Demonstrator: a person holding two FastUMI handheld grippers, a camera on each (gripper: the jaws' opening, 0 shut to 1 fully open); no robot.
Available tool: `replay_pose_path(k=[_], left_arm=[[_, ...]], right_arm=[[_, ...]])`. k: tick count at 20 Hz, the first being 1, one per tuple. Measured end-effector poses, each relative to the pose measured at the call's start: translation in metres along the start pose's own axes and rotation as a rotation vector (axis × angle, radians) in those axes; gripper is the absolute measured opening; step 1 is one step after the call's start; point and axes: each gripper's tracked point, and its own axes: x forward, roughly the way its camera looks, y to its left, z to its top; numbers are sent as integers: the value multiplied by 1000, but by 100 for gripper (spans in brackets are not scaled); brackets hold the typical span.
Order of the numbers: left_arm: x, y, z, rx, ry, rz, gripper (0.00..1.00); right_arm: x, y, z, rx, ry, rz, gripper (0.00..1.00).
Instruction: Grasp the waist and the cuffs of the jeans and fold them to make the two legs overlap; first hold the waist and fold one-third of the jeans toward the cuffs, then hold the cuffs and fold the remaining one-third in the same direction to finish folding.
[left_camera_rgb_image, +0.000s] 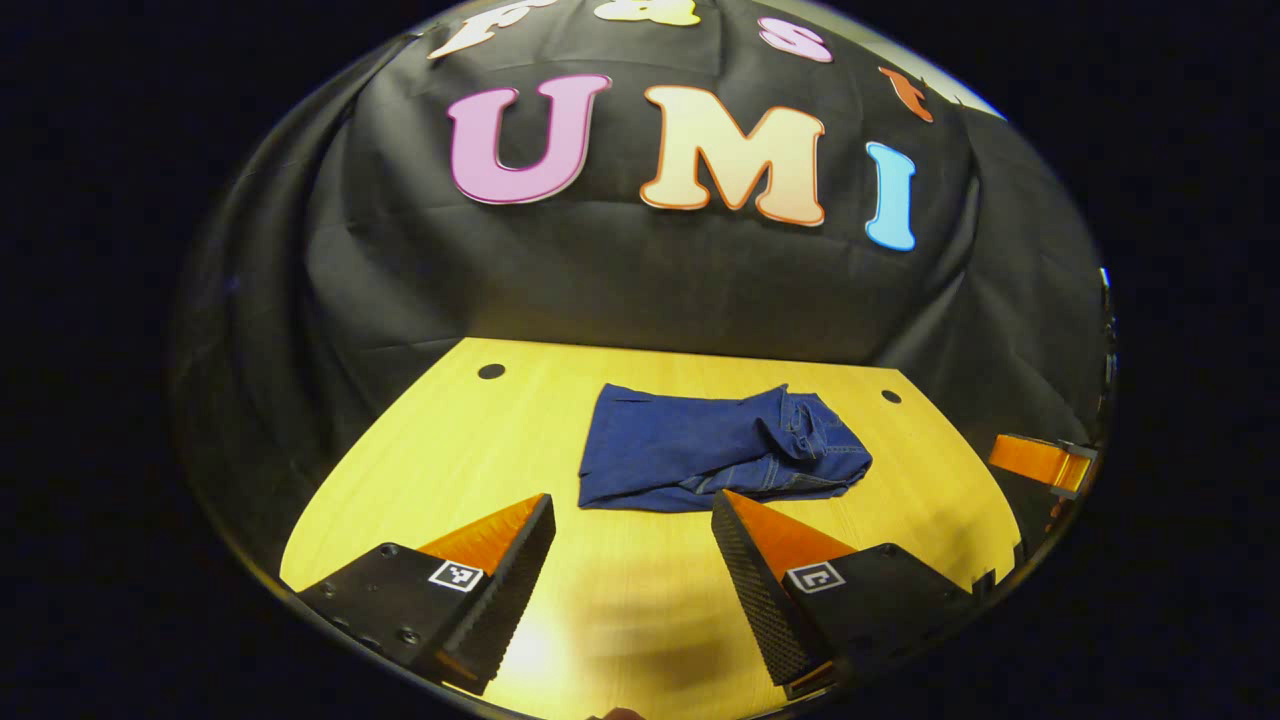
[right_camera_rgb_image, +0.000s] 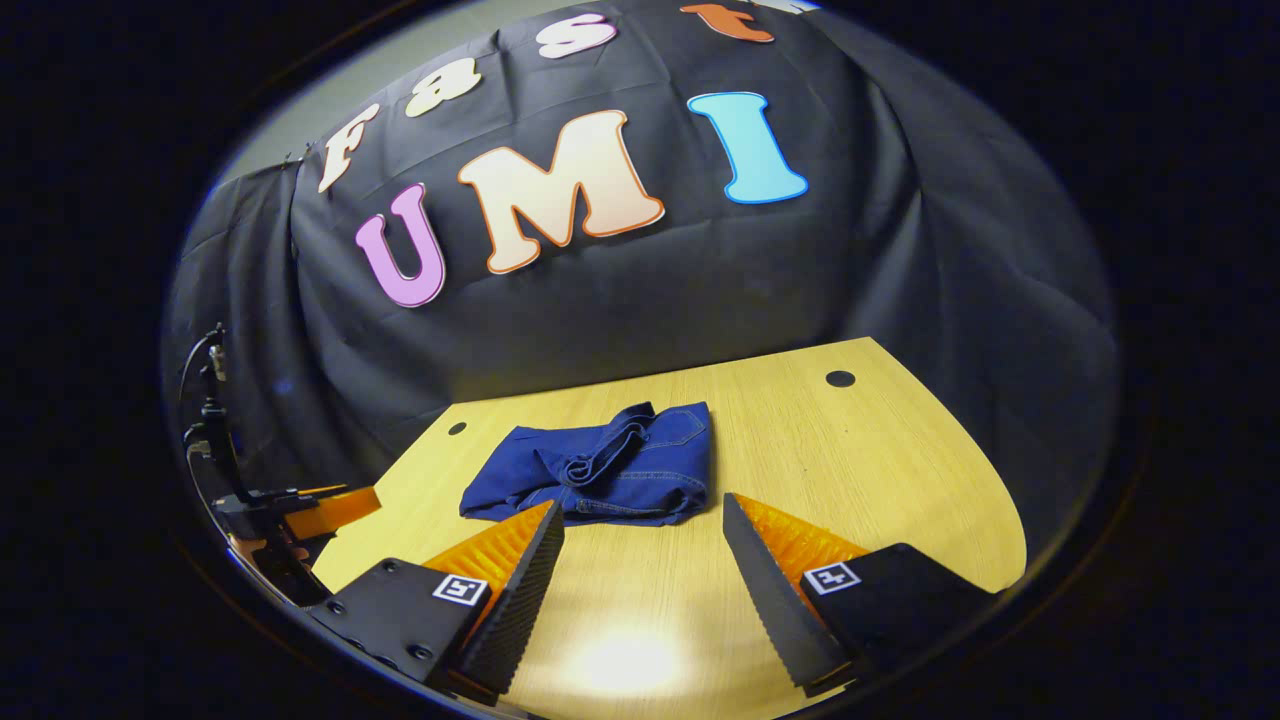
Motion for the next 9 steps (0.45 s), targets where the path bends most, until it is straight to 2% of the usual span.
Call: replay_pose_path(k=[1,2,3,6,7,9], left_arm=[[-5,4,-2,0,-6,-3,94],[-8,8,-2,3,-9,-3,94],[-9,13,-3,10,-6,-6,94],[-10,17,0,41,-10,-31,94],[-11,19,2,45,-21,-39,94],[-11,16,4,37,-31,-63,94]], right_arm=[[-4,7,1,-5,-6,1,98],[-7,13,3,-7,-17,4,94],[-11,19,4,-3,-24,6,98],[-21,32,6,6,-33,11,98],[-25,33,7,2,-41,8,94],[-30,36,10,-2,-61,0,98]])
